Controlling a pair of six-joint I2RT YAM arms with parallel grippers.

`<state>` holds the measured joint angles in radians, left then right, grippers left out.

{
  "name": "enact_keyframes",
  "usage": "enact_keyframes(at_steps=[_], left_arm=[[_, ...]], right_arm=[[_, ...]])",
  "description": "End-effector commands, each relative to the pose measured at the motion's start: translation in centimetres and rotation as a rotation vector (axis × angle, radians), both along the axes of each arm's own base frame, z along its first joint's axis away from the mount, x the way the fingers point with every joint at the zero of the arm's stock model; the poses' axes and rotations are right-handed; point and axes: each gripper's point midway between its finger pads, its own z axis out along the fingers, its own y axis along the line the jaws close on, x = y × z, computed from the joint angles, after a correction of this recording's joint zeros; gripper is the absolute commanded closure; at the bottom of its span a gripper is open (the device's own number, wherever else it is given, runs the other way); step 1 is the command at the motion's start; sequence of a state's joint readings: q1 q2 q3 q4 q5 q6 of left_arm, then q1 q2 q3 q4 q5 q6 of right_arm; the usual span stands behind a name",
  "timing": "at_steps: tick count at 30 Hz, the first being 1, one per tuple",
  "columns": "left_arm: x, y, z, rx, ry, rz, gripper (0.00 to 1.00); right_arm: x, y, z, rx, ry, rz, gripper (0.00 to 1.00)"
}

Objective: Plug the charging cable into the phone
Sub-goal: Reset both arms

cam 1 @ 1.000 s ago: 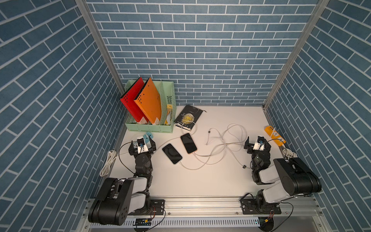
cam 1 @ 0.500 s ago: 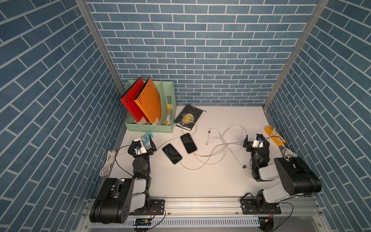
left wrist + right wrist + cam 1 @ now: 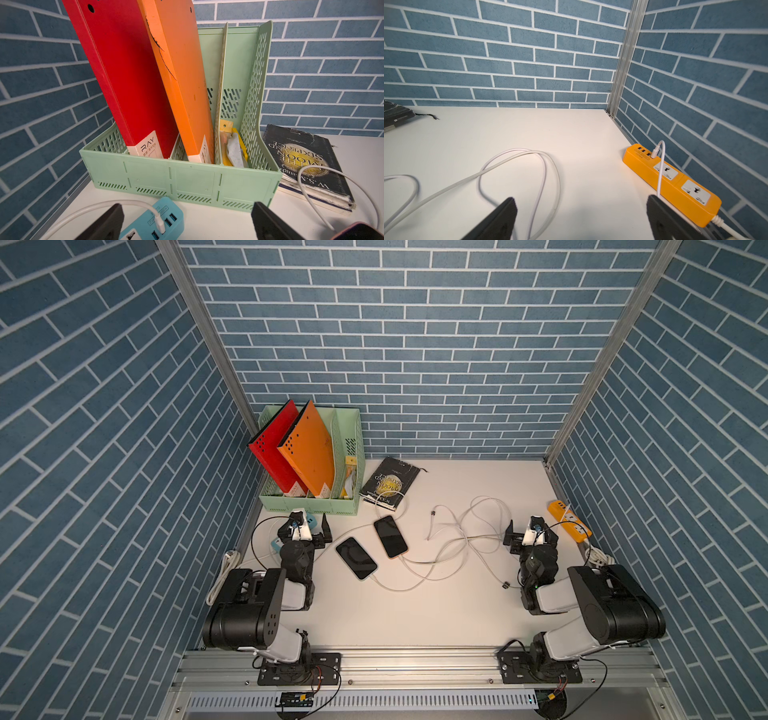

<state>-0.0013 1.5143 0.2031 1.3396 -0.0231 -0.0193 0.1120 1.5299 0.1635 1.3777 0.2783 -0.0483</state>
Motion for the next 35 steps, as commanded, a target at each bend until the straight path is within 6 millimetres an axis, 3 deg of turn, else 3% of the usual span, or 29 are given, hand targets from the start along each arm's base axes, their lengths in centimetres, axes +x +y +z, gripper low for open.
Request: enact_keyframes(at_steps=[1,35], left_arm=[[-0.12,-0.21,-1.12,-0.002,0.042,-0.019,0.00],[-0.08,-0.23,-1.11,-0.003,0.043,-0.020,0.00]], right_arm=[[0.28,0.08,0.41,0.028,-0.018,0.008,0.00],[0.42,0.33,0.19,0.026,-0.006,0.022,0.01]])
